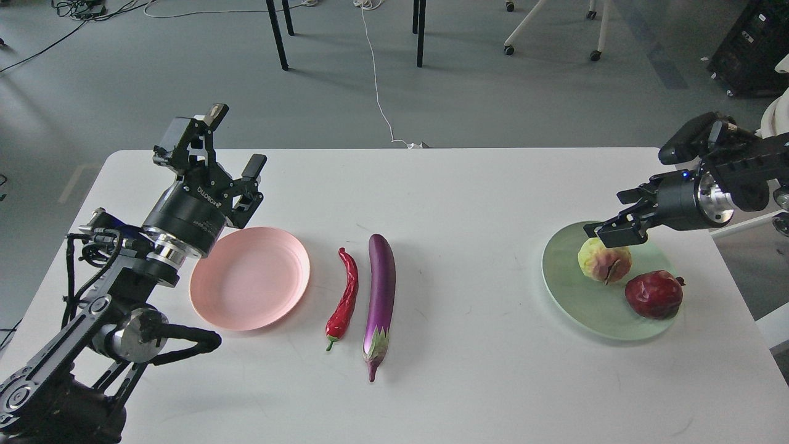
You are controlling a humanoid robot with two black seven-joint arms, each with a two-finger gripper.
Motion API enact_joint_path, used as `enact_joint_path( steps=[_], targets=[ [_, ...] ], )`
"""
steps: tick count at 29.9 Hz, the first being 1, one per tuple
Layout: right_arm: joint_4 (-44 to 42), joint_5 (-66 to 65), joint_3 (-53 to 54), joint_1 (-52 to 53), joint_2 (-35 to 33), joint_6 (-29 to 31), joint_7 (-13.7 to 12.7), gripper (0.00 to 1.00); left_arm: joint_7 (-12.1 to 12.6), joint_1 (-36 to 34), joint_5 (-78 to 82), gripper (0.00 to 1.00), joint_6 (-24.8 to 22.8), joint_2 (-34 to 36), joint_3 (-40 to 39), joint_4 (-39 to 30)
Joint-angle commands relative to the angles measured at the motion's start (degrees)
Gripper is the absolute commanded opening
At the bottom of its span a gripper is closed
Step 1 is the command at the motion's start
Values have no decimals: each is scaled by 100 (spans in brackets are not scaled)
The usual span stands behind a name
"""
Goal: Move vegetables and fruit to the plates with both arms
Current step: 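Lift the right gripper away from the green plate, then swing the left arm over the pink plate toward the eggplant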
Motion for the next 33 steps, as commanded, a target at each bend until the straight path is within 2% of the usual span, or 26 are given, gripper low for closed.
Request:
enact_joint_path(
  steps=[1,6,12,15,18,22,24,25,27,29,31,33],
  targets=[
    [15,1029,881,-105,-53,13,1,97,-82,-22,45,99,-4,173,-25,2],
    [7,3936,1761,-877,69,57,1,97,-468,-294,281,99,-13,454,36,2],
    [15,6997,2544,-2064,386,162,1,97,-407,-453,772,99,-321,604,299,-86],
    [7,8167,3053,-2573,395,723,1,97,-302,-523,1904,99,-356,648,659,-182],
    [-2,8679,3563,-3101,395,1208,1,97,-258,-567,2855,99,-470,797,1124,-279],
    [-20,8680,3907,-3480,342,1340,1,97,-258,-637,3358,99,-636,1131,1486,-472],
    [-55,8671,3907,-3489,324,1358,1,97,-214,-960,3428,99,-1257,1595,1530,-508],
    [-64,8671,3907,-3489,324,1358,1,97,-127,-1189,3524,99,-1618,1789,1617,-508],
    [-72,8671,3907,-3498,316,1358,1,97,285,-1690,3962,99,-2234,1958,2012,-517],
    [-90,8671,3890,-3507,316,1358,1,97,943,-2296,4228,99,-2637,1949,2329,-534],
    [-169,8671,3846,-3515,316,1358,1,97,1620,-2605,4307,99,-2637,1827,2488,-482],
    [-222,8671,3872,-3577,324,1358,1,97,2104,-2711,4316,99,-2563,1354,2541,-394]
  ],
)
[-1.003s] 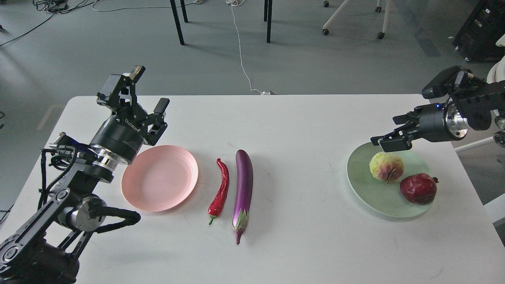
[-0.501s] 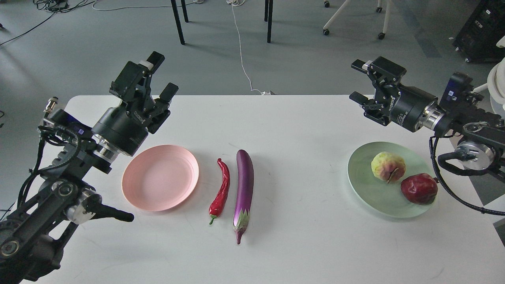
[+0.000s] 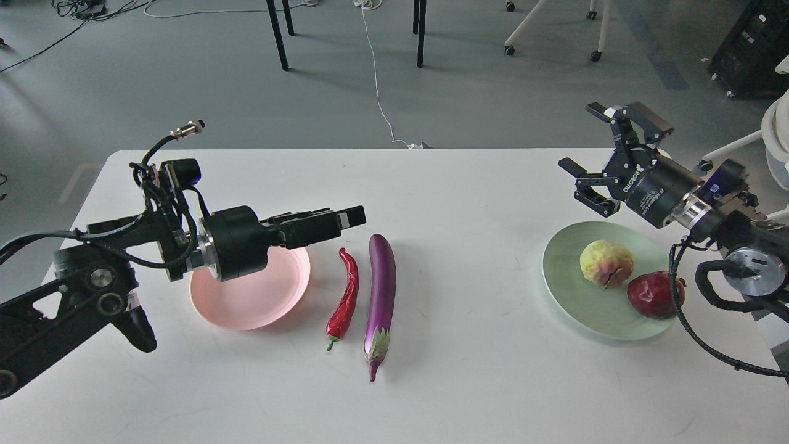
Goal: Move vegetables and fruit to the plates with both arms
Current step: 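Swing the left arm over the pink plate toward the eggplant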
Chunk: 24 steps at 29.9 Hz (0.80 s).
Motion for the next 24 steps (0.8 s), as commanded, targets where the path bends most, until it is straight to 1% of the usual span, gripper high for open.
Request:
enact_joint_path(
  steps=[1,3,4,8,9,10,12,13,15,16,18,19,21,22,24],
  targets=[
    [-76,-3,18,-88,8,-1,-1,97,989,-332,120,99,60,-825,147,227],
    [-76,-3,27,-123,8,-1,-1,97,1228,-551,234,99,60,-1319,155,482],
    [-76,-3,27,-141,8,-1,-1,97,1307,-761,322,99,34,-1512,164,675],
    [-93,-12,18,-132,-1,-1,-1,98,1264,-1876,314,99,-53,-1891,182,1667],
    [-120,-12,18,-132,-1,8,-1,98,1229,-2193,314,99,-68,-1944,217,1983],
    [-146,-12,18,-132,-1,8,-1,98,1133,-2439,323,99,-68,-1962,260,2265],
    [-164,-12,18,-132,8,8,-1,98,651,-2941,410,99,-68,-1945,497,2880],
    [-164,-12,18,-132,8,8,-1,98,318,-3186,454,99,-68,-1910,768,3109],
    [-172,-20,9,-141,16,8,-1,98,-367,-3652,848,99,-68,-1822,1531,3269],
    [-181,-20,9,-141,16,8,-1,98,-632,-3820,1094,99,-68,-1778,1909,3269],
    [-199,-38,9,-141,43,8,-1,98,-1028,-4154,1438,99,-68,-1743,2648,3252],
    [-225,-38,9,-141,52,8,-1,98,-1143,-4295,1430,99,-68,-1751,2869,3191],
    [-243,-38,9,-141,60,8,-1,98,-1039,-4358,1334,99,-68,-1787,2915,2876],
    [-243,-38,9,-141,60,8,-1,98,-847,-4384,1238,99,-68,-1821,2933,2735],
    [-243,-38,9,-141,60,8,-1,98,-356,-4375,948,99,-68,-1944,2889,2611]
  ],
)
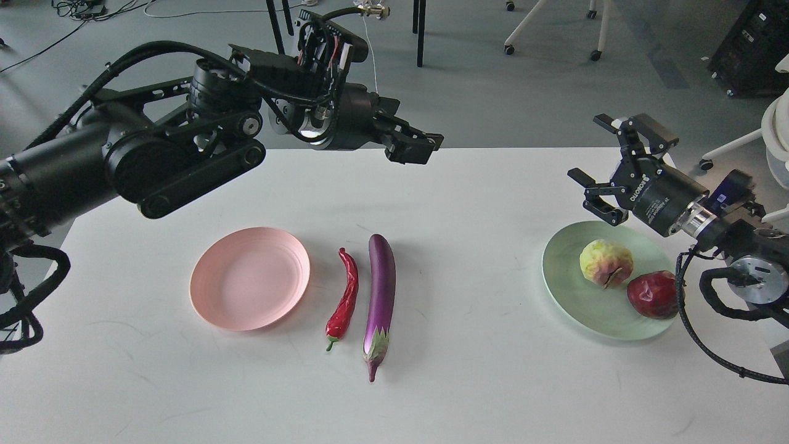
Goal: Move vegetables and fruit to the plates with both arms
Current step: 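Swing the left arm over the pink plate toward the eggplant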
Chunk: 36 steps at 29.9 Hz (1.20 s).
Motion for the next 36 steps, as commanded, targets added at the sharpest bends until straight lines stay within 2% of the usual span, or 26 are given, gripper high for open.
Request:
enact_joint_path(
  steps=[1,3,4,5,6,8,11,12,15,19,21,36],
  targets=[
    [-5,-1,0,-3,3,-1,-1,98,843,-18,-617,99,2,-228,8,-234],
    [-5,-1,0,6,3,-1,-1,98,1529,52,-1319,99,2,-404,34,-243],
    [-5,-1,0,-3,3,-1,-1,98,1637,70,-1418,99,2,-414,34,-261],
    [-5,-1,-8,-3,3,-1,-1,98,2221,270,-1837,99,2,-484,60,-304],
    [-5,-1,-8,-3,3,-1,-1,98,2514,481,-1998,99,2,-519,60,-409],
    [-5,-1,-35,-12,3,-1,-1,98,2936,833,-2122,99,2,-581,43,-646],
    [-13,-1,-44,-38,3,-1,-1,98,3412,1378,-2149,99,2,-581,51,-1041],
    [-13,-1,-44,-47,-6,-1,-1,98,3480,1554,-2158,99,2,-572,43,-1182],
    [-13,-1,-44,-47,-6,8,-1,98,3480,1977,-2158,99,129,-555,34,-1482],
    [-188,33,44,-56,3,226,-1,98,3480,2363,-2201,99,752,-660,43,-1562],
    [-329,95,53,-82,12,330,-1,98,3480,2469,-2210,99,894,-739,51,-1562],
    [-444,95,44,-196,21,330,-1,98,3480,2566,-2175,99,930,-529,-54,-1403]
  ],
)
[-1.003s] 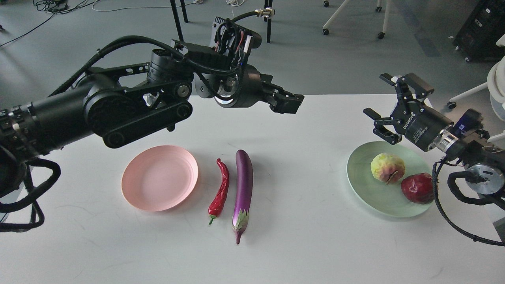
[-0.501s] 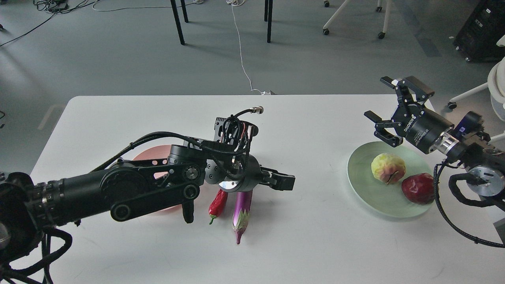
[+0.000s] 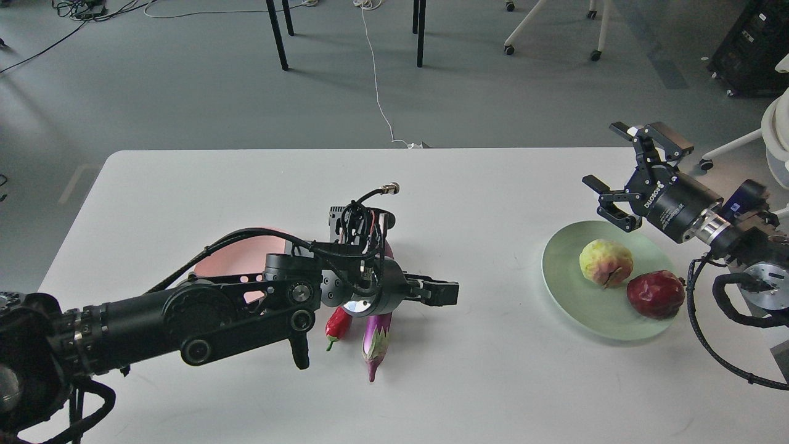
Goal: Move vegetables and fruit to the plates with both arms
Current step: 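Swing the left arm over the pink plate toward the eggplant, then lower the left gripper onto the purple eggplant and close it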
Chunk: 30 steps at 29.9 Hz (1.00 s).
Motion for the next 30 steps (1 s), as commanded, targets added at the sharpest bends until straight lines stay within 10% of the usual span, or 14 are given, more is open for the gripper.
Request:
enact_joint_path(
  steps=[1,30],
  targets=[
    [1,-3,-9,-14,2,-1,0,98,0,-11,1,99,-1,134,-71,6],
    [10,-3,62,-120,54,-1,0,98,0,367,45,98,78,433,17,138]
  ],
)
